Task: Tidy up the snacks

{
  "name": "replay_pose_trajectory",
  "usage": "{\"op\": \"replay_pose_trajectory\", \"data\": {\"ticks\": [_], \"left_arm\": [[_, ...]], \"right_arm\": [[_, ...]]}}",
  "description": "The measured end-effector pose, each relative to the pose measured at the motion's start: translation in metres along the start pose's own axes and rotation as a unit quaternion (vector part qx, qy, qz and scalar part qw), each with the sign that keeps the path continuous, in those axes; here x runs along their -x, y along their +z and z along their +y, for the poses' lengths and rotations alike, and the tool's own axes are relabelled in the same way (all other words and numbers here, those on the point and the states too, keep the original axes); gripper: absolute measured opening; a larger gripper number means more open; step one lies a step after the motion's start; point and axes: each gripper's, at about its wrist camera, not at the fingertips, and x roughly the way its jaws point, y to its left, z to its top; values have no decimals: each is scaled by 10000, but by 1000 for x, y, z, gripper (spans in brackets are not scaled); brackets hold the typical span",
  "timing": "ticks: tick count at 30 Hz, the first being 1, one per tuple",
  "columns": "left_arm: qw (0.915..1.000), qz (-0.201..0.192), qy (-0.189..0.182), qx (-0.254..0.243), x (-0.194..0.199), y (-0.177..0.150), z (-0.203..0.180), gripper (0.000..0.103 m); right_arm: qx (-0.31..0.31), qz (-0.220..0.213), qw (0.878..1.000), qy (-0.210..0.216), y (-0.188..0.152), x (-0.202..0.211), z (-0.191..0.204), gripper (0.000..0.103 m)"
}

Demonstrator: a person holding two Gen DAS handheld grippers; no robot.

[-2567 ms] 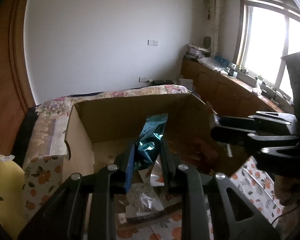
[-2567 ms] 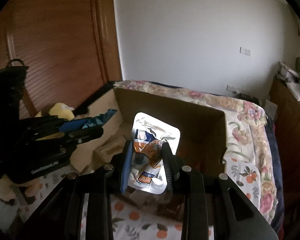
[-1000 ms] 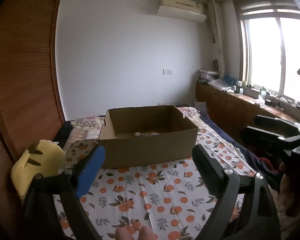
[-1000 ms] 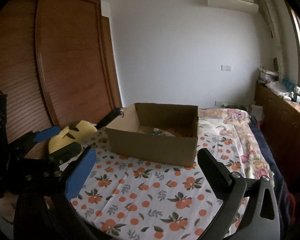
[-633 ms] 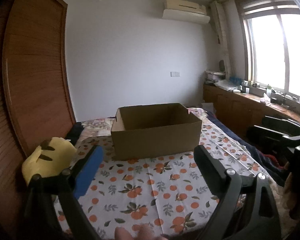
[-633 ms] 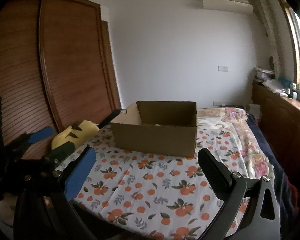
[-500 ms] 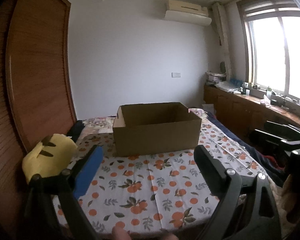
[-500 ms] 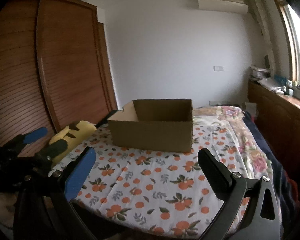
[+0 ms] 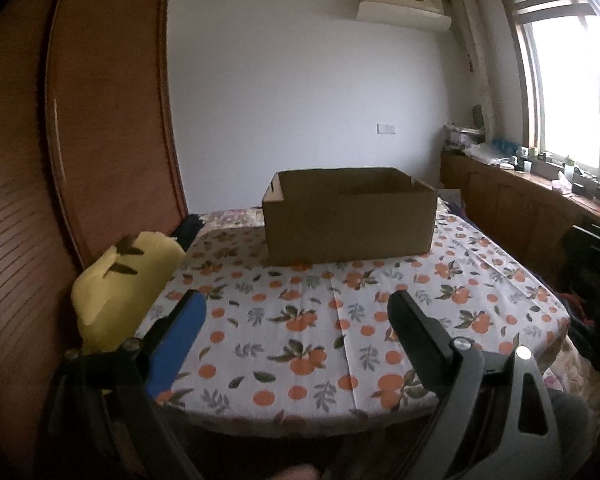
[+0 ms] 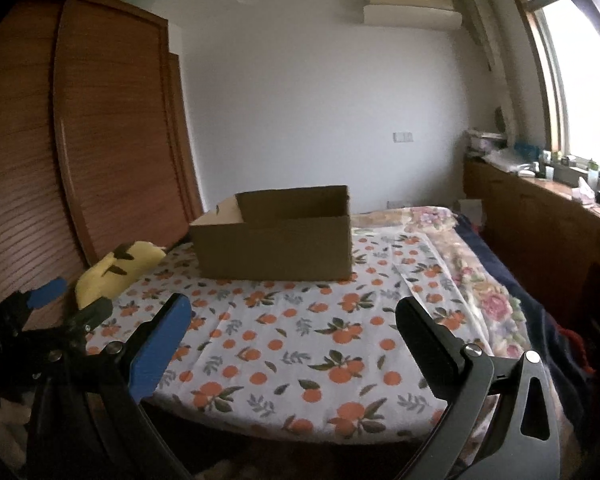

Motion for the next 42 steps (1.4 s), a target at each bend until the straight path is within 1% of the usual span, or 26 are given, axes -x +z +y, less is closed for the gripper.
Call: {"op": "replay_pose_trajectory", "data": {"ticks": [4,9,42], "left_arm": [[9999,109,-9,47,-4,-10,1,93],[10000,46,62,-20,-4,-13,1,93],[9998,-124,114,-41,5,-4,5,93]], "right_arm": [[-36,75,9998,-165,-9,-2,-3,103],[16,66,9994,-342,-14,-3,-5,103],[133,145,9986,-497,-15,-5,-5,103]]}}
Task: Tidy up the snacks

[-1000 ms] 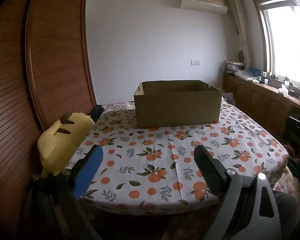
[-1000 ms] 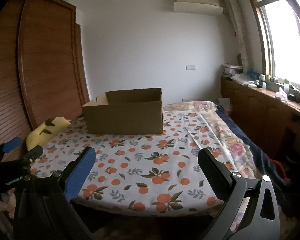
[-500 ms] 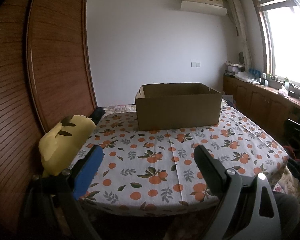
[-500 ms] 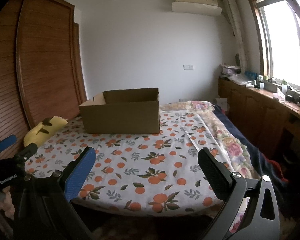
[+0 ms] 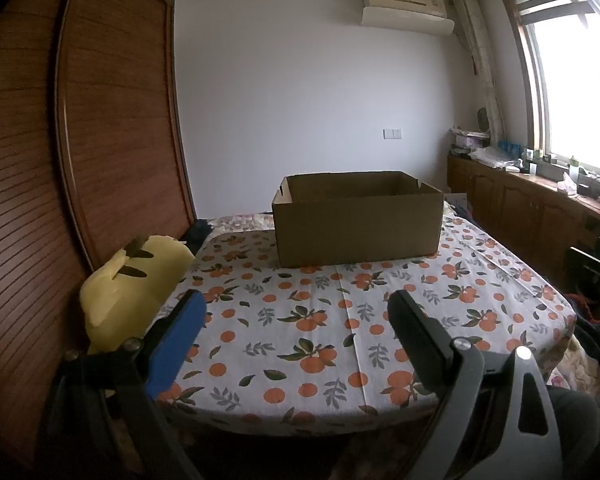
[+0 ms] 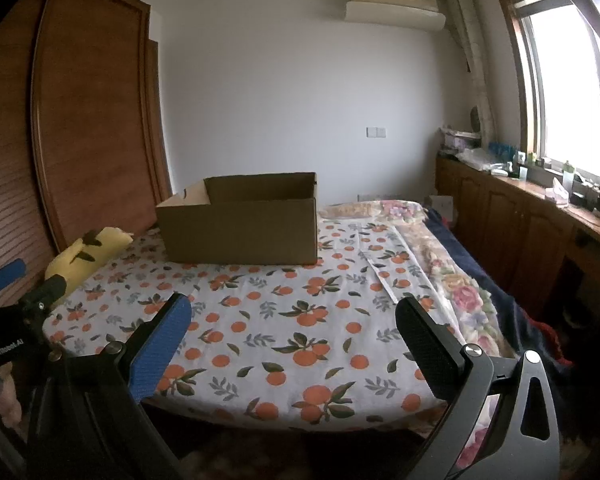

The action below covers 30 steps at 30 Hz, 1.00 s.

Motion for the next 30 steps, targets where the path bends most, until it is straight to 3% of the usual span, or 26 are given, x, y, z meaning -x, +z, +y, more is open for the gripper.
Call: {"op": "replay_pose_trajectory", "data": {"ticks": [30], "left_arm": [[10000,-21,-57,-14,5,5,2,93]], "right_arm": [[0,15,10000,-1,2,0,-1,103]]}}
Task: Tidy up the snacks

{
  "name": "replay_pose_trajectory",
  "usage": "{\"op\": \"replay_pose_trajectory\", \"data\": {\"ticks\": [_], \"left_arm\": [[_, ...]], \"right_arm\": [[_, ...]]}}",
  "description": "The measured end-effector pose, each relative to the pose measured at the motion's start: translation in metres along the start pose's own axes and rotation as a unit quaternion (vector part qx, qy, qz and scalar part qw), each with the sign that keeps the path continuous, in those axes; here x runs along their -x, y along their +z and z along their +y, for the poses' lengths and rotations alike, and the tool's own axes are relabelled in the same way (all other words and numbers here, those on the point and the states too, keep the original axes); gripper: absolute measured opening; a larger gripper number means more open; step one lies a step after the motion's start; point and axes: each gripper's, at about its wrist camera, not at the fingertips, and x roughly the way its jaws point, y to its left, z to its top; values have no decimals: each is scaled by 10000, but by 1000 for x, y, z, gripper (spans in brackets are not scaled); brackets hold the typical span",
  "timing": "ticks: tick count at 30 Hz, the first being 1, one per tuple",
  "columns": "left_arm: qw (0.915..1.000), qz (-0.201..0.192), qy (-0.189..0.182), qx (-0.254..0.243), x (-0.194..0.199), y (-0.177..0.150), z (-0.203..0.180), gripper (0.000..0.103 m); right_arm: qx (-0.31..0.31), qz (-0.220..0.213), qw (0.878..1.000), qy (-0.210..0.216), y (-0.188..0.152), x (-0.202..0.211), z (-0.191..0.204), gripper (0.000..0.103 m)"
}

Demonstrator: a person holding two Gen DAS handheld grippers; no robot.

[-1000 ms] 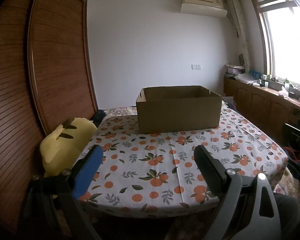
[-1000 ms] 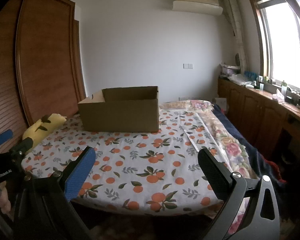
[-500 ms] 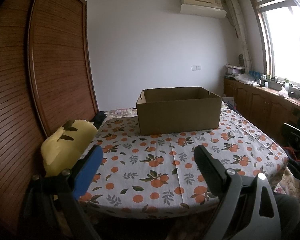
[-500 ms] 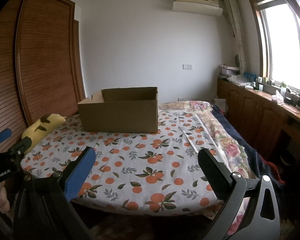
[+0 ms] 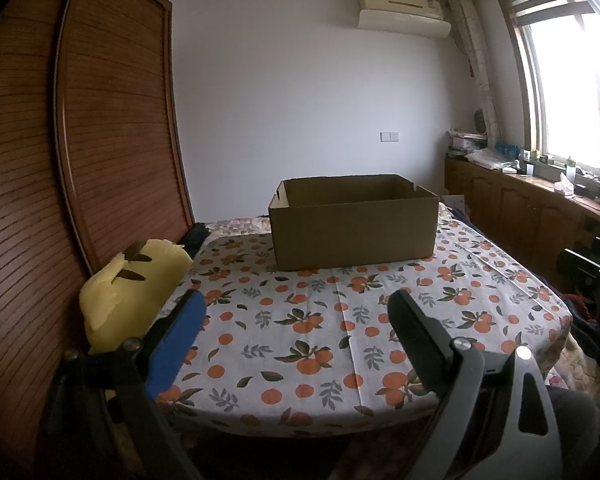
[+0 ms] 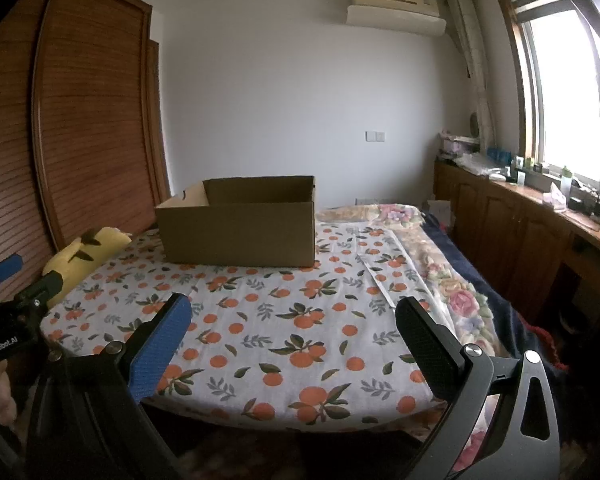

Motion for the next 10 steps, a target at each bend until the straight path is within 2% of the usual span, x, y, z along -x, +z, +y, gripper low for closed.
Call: {"op": "replay_pose_trajectory", "data": {"ticks": [10], "left_arm": [[10000,15,2,1,0,-3,-2,93]], "right_arm": [[16,2,10000,-23,1,-1,-4,103]]}}
